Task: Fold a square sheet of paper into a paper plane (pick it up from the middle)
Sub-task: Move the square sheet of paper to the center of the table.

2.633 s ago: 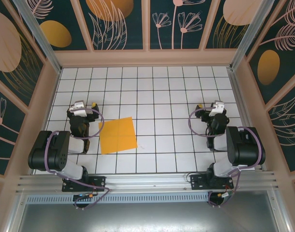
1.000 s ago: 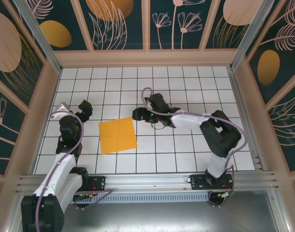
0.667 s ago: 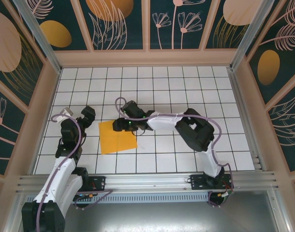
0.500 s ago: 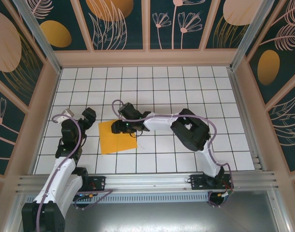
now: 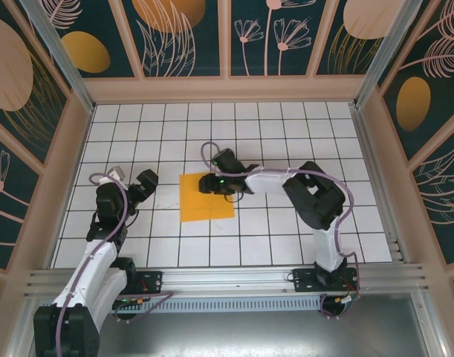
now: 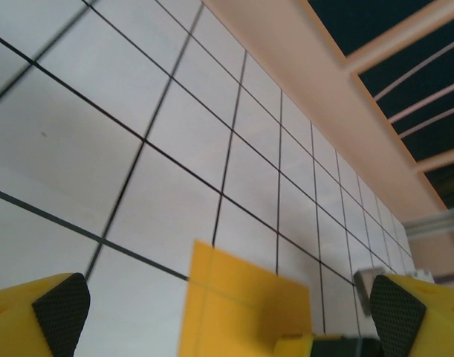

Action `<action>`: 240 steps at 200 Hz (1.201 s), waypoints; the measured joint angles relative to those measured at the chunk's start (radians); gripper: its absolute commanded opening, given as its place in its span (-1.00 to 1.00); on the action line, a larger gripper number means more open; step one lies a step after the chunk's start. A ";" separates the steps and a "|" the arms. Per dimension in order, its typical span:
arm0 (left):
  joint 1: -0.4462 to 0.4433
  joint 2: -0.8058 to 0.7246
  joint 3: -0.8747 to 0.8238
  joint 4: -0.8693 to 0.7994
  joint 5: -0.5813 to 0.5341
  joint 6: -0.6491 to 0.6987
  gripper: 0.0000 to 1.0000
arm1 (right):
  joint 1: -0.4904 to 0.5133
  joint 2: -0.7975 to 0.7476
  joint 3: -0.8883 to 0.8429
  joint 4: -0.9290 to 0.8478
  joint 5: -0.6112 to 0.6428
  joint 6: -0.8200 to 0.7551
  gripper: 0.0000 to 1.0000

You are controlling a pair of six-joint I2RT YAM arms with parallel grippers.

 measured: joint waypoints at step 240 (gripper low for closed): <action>-0.348 0.225 0.082 0.059 0.052 0.040 0.98 | -0.090 -0.183 -0.134 -0.140 0.245 0.037 0.42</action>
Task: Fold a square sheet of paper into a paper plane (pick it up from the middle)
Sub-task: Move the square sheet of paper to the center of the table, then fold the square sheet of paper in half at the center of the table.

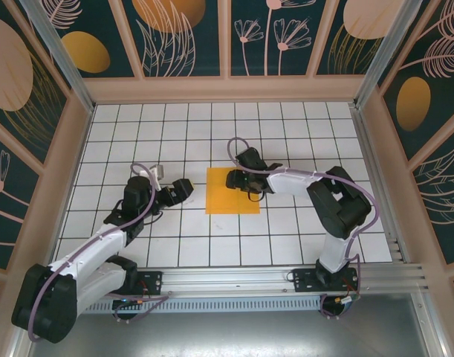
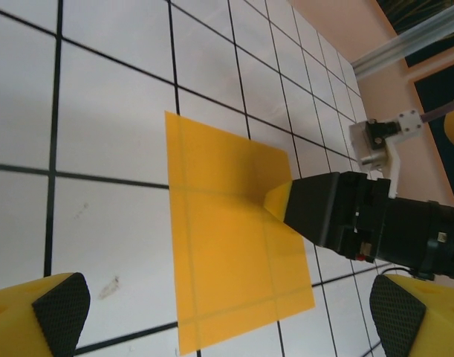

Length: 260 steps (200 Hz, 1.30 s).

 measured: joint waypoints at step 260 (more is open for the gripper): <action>0.000 0.208 0.092 0.069 -0.023 0.040 0.98 | 0.137 0.241 0.352 -0.388 0.212 0.066 0.93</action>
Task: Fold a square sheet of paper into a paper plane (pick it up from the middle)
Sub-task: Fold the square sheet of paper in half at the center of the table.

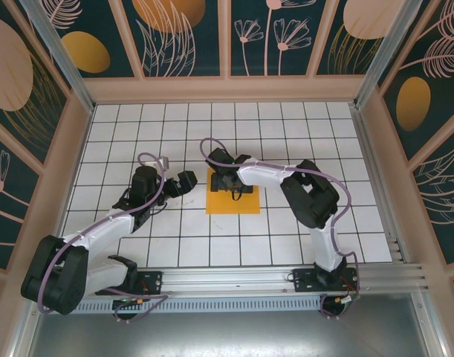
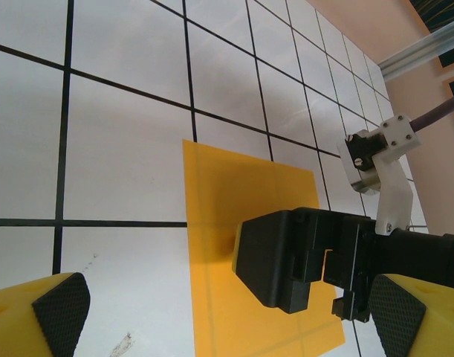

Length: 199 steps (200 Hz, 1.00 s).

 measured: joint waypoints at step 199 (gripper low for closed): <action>0.000 -0.024 0.000 -0.002 -0.029 0.001 0.98 | 0.011 0.001 -0.023 0.024 0.033 -0.003 0.73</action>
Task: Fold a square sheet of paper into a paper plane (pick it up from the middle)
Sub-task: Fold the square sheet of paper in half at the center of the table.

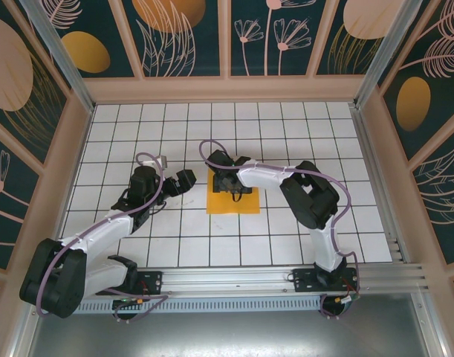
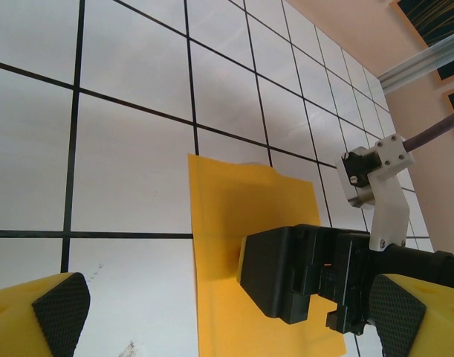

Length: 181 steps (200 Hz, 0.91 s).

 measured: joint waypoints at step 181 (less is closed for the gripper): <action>0.000 -0.019 0.000 -0.024 -0.004 0.000 0.98 | -0.016 -0.045 -0.053 0.055 -0.038 0.004 -0.29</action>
